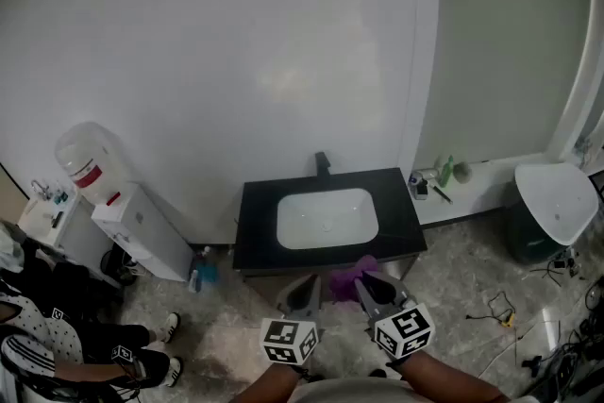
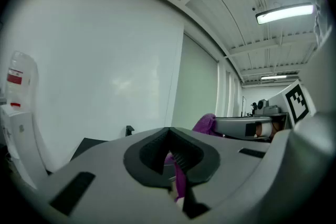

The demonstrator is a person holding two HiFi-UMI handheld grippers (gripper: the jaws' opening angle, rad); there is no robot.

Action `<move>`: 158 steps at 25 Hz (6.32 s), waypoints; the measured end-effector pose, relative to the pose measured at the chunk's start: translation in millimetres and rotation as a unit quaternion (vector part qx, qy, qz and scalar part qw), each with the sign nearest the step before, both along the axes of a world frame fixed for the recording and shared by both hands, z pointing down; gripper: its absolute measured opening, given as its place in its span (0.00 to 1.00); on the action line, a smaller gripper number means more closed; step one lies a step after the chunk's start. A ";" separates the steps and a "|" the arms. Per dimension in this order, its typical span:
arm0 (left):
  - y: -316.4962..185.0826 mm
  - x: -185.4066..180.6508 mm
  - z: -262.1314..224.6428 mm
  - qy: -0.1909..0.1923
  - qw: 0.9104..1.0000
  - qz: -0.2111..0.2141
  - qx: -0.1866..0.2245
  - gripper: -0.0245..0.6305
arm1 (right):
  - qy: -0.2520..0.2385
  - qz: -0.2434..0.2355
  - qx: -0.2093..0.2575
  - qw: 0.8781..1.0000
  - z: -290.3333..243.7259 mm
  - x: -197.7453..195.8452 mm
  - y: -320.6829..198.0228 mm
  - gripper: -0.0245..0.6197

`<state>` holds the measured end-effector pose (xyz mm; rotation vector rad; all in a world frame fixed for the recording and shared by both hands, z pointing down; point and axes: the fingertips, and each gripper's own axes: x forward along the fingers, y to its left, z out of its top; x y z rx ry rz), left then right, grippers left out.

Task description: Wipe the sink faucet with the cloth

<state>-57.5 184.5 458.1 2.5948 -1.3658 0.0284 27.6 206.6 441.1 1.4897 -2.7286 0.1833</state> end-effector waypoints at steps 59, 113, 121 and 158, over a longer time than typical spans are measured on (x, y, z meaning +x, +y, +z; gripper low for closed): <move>-434.9 38.4 85.7 -0.017 0.997 -0.050 -0.062 0.05 | 0.002 -0.062 -0.108 0.992 131.4 37.1 -492.9 0.09; -493.3 -18.1 127.9 -0.015 0.994 0.013 -0.104 0.05 | 0.145 0.010 -0.225 0.964 299.3 4.5 -571.6 0.09; -487.1 -21.0 129.8 -0.023 0.994 0.008 -0.109 0.05 | 0.185 0.022 -0.209 0.960 301.5 4.0 -641.3 0.09; -518.1 2.2 -34.1 0.018 0.999 0.043 -0.002 0.05 | 0.073 0.024 0.056 0.996 -37.0 -0.9 -527.1 0.09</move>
